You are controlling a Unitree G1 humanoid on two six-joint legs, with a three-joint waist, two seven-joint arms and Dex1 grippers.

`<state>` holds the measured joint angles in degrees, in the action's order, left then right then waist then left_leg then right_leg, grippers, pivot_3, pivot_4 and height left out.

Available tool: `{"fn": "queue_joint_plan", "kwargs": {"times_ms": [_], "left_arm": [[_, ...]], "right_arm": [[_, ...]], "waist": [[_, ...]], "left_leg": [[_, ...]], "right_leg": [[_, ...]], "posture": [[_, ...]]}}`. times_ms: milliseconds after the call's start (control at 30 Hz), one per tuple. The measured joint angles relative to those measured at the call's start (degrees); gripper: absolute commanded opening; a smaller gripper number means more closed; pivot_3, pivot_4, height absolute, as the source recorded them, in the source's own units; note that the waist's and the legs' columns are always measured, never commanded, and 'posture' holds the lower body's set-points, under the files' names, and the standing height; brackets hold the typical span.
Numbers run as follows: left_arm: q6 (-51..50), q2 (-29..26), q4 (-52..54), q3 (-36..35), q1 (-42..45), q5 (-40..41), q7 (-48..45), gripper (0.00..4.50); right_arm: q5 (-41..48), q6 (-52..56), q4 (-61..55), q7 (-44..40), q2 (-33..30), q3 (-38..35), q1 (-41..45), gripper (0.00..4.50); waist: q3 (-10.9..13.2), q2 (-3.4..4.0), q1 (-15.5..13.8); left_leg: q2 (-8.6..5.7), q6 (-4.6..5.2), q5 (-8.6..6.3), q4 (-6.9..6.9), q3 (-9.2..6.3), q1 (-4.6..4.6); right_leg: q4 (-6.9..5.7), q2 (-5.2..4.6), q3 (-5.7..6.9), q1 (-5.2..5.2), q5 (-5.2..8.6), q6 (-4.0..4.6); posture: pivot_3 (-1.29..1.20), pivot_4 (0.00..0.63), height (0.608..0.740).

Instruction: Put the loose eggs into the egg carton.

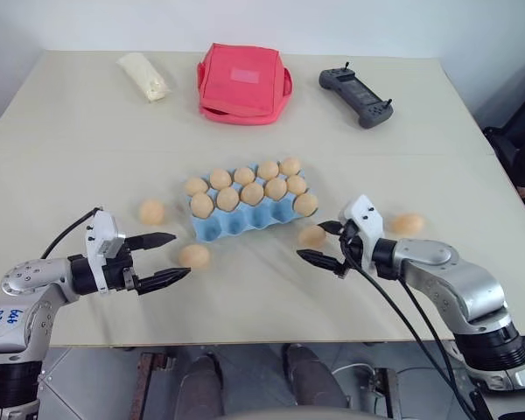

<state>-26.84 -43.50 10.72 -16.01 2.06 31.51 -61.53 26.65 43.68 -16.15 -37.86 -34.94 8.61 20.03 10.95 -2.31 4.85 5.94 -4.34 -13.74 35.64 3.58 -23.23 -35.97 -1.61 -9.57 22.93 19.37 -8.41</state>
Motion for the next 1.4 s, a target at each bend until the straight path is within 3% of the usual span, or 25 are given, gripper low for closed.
{"fn": "queue_joint_plan", "kwargs": {"times_ms": [200, 300, 600, 1033, 1067, 1300, 1400], "left_arm": [[-0.1, 0.0, 0.7, -0.9, -0.9, 0.9, 1.6, 4.50], [-0.1, 0.0, 0.8, -0.9, -0.9, 1.1, 2.1, 4.50], [-0.1, 0.1, 0.8, -0.8, -0.3, 1.6, 2.6, 4.50], [1.1, 0.8, 0.0, 0.4, 1.8, 1.6, 3.8, 4.50], [1.3, 0.9, 0.0, 0.4, 1.8, 1.6, 4.0, 4.50], [3.0, 1.9, 0.0, 0.1, 1.9, 1.6, 5.2, 4.50], [3.4, 1.9, -0.3, 0.1, 2.3, 1.6, 5.3, 4.50]], "right_arm": [[-1.5, -1.0, 0.9, -0.1, 1.3, -0.6, 0.8, 2.28], [-1.4, -0.7, -0.2, -0.1, 1.1, -2.5, 0.8, 1.80], [1.0, 2.7, -5.1, 0.0, 1.0, -6.4, 6.8, 1.67], [-6.3, -2.8, 10.6, 0.0, 11.3, 2.4, 16.8, 1.67], [-6.5, -3.2, 10.8, -0.1, 11.4, 2.4, 16.9, 2.37], [-7.1, -3.1, 9.9, -1.4, 10.7, 2.5, 16.9, 4.48], [-6.9, -1.7, 7.7, -1.5, 9.4, 2.3, 16.9, 4.48]], "waist": [[0.0, 0.00, 0.0], [0.0, 0.00, 0.0], [0.0, 0.00, 0.1], [0.0, 0.01, 0.1], [0.0, 0.01, 0.1], [0.0, 0.01, 0.2], [0.0, 0.01, 0.1]], "left_leg": [[0.00, -0.01, 0.00, -0.01, 0.01, 0.00], [0.00, -0.01, 0.00, -0.02, 0.02, 0.00], [0.01, -0.02, -0.01, -0.03, 0.03, 0.00], [0.03, -0.06, 0.02, -0.20, 0.15, -0.19], [0.03, -0.07, 0.02, -0.20, 0.16, -0.19], [0.03, -0.08, 0.03, -0.13, 0.18, -0.18], [0.03, -0.10, 0.05, -0.12, 0.18, -0.16]], "right_leg": [[-0.01, 0.00, 0.00, 0.02, -0.01, -0.02], [-0.01, 0.00, 0.00, 0.03, -0.01, -0.02], [-0.02, 0.00, 0.00, 0.07, 0.03, 0.06], [-0.23, 0.01, 0.00, 0.54, -0.07, -0.19], [-0.23, 0.01, 0.00, 0.54, -0.07, -0.19], [-0.36, 0.01, 0.00, 0.54, -0.07, -0.19], [-0.44, 0.01, 0.00, 0.56, -0.06, -0.17]], "posture": [[0.00, 0.150, 0.740], [0.00, 0.150, 0.740], [0.00, 0.150, 0.740], [0.00, 0.150, 0.740], [0.00, 0.150, 0.740], [0.00, 0.150, 0.740], [0.00, 0.150, 0.740]]}}
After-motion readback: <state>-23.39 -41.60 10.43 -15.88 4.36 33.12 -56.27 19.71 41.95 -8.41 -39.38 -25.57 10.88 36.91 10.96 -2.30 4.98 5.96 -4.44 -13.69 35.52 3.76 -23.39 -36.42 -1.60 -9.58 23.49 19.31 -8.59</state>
